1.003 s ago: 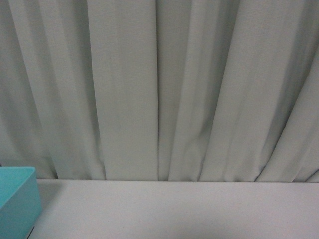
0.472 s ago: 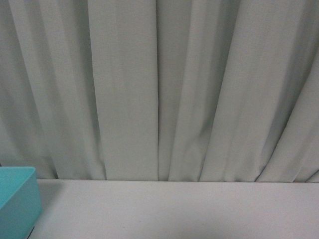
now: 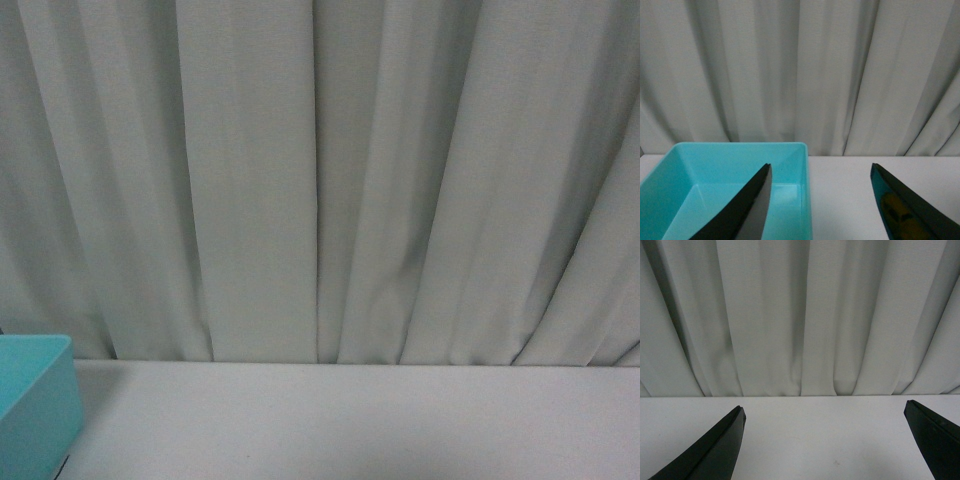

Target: Wind up and store yellow beetle toy

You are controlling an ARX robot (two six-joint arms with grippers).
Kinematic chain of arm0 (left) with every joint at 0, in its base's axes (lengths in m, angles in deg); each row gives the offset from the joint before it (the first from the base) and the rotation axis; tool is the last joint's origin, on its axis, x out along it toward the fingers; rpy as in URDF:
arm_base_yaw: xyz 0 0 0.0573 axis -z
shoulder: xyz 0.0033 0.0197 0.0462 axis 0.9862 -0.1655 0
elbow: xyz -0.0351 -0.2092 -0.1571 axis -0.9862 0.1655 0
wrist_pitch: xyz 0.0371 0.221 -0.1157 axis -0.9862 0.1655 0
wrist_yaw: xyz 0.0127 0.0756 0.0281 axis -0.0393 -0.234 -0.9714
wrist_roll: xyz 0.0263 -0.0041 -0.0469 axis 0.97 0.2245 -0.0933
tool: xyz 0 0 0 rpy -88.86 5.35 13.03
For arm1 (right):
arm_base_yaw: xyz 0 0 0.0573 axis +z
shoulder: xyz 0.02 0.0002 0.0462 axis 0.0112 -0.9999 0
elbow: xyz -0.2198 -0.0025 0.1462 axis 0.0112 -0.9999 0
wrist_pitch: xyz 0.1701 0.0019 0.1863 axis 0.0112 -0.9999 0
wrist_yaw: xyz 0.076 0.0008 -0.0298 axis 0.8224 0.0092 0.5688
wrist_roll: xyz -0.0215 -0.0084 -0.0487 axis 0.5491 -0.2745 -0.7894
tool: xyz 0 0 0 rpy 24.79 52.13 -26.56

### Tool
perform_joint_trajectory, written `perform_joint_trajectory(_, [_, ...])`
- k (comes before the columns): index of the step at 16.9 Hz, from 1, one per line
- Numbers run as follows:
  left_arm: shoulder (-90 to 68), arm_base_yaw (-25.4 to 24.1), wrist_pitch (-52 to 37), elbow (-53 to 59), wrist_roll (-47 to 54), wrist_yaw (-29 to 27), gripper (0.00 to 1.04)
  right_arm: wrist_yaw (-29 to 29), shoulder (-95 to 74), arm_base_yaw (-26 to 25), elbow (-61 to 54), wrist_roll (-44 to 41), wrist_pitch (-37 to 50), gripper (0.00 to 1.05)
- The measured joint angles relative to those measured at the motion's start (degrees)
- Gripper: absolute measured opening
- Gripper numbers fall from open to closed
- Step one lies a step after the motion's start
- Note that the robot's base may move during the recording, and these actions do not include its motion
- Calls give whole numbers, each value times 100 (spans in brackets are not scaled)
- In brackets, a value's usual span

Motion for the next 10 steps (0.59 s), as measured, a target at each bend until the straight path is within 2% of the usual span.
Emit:
perform_joint_trajectory(3, [0,0,0,0,7,0,100,-2,0,0,0,0,0,98])
perform_joint_trajectory(4, [0,0,2,0,2,0,97,0,0,0,0,0,-2,98])
perform_joint_trajectory(10, [0,0,-2,0,2,0,98,0,-2,0,0,0,-2,98])
